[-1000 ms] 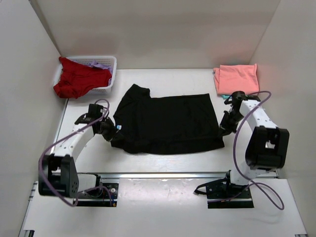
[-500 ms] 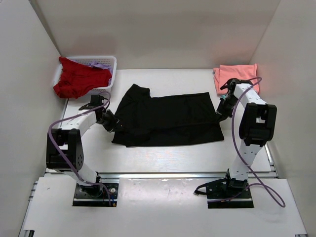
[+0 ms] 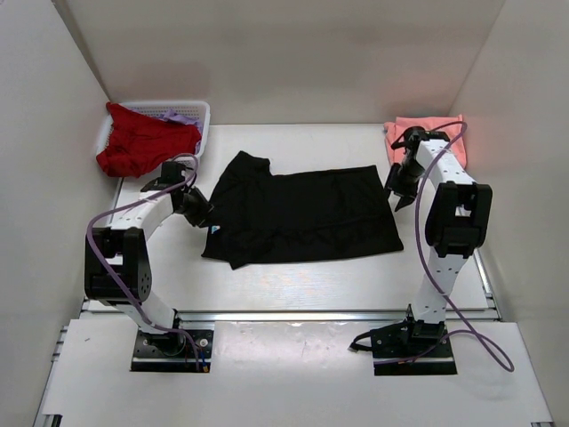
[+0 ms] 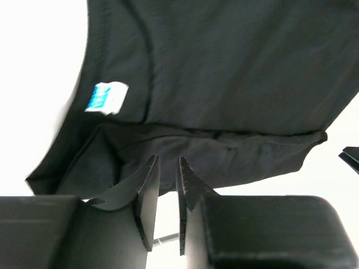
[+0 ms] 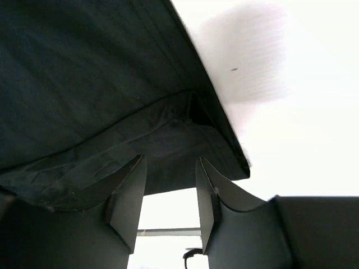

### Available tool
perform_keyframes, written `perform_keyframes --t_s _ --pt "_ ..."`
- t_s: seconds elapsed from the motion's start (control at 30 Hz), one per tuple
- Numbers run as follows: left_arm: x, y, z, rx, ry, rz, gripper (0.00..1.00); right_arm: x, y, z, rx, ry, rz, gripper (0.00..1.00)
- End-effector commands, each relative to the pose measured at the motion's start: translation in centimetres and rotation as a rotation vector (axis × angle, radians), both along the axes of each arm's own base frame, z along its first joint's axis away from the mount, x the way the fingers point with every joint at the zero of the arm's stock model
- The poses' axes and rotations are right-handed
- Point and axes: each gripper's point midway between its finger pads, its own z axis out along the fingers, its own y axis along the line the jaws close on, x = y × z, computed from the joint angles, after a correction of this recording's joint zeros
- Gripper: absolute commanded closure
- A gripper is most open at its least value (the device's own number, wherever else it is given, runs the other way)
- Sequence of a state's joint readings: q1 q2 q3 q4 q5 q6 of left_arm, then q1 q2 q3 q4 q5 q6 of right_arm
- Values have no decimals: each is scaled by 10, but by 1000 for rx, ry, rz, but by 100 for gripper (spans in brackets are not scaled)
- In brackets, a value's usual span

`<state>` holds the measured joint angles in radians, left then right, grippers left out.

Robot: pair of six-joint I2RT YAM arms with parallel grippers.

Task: Fold and stack the t-shirts
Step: Fold the flattened tshirt in 1/3 of the way, then grap the side of the flattened tshirt furthest away from the robot with both arms

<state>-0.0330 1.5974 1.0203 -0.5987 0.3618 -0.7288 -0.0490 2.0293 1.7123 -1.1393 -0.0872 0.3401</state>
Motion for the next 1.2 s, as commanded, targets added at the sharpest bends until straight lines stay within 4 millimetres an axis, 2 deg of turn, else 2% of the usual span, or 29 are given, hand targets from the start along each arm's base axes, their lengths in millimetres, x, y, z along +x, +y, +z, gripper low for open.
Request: perform_keyframes --t_s 0.0,0.03,0.07,0.13,0.17,0.2,0.23,0.3,0.33,0.37,0.4,0.5,0.53,0.6,0.63,0.7,0.73,0.8,0.87,0.93,0.97,1.0,1.03,1.07,1.13,1.17 --pt "19 -16 21 6 -117 -28 73 5 10 15 -38 -53 51 62" --pt "19 -21 15 -11 -112 -15 75 6 11 11 -27 -51 53 63" --pt "16 -29 11 -21 -114 -21 76 6 27 8 -23 -56 89 63" --pt "19 -40 -1 -29 -120 -16 78 2 36 -1 -19 -60 112 67" --pt "13 -47 -11 -22 -103 -35 78 6 50 -4 2 -91 130 68" --pt "10 -51 -20 -19 -89 -43 79 3 56 -12 14 -95 144 68" --pt "6 -55 -28 -15 -72 -58 80 -9 62 -22 23 -66 153 68" --pt "-7 -52 -46 14 -26 -66 80 -15 68 -38 15 -66 161 68" --pt "-8 -48 -49 27 -29 -60 81 -27 69 -47 16 -42 162 68" --pt "-17 -45 -58 38 -5 -57 81 -42 72 -59 21 -13 169 68" --pt "-28 -36 -66 52 18 -50 81 -40 75 -57 22 -39 172 67" --pt "-51 -26 -74 82 52 -50 82 -85 79 -77 23 37 177 66" --pt "-56 -24 -72 81 50 -63 82 -90 80 -74 31 33 167 66" --pt "-80 -20 -81 103 86 -90 82 -121 82 -81 44 75 168 66" --pt "-88 -19 -79 97 85 -89 82 -124 88 -76 60 59 168 66" --pt "-99 -19 -75 89 75 -95 82 -141 87 -80 62 70 164 65" --pt "-99 -19 -68 77 50 -90 81 -142 90 -74 70 49 168 66" --pt "-93 -22 -53 57 -10 -102 82 -142 90 -70 92 17 173 65" --pt "-78 -24 -34 25 -82 -88 83 -133 91 -62 124 -19 156 64" --pt "-50 -32 -1 -12 -186 -95 82 -121 94 -45 141 -62 153 63" --pt "-43 -34 5 -22 -204 -96 74 -112 98 -33 145 -101 164 62" --pt "-26 -39 27 -34 -264 -106 67 -100 102 -19 157 -141 160 61" --pt "-12 -45 44 -45 -320 -126 64 -96 105 -10 162 -162 170 61" --pt "-1 -47 51 -53 -349 -129 60 -85 108 3 162 -200 172 60" --pt "28 -53 77 -65 -437 -140 54 -65 113 25 180 -264 173 57" --pt "53 -56 77 -61 -462 -162 48 -50 112 38 193 -301 155 56"
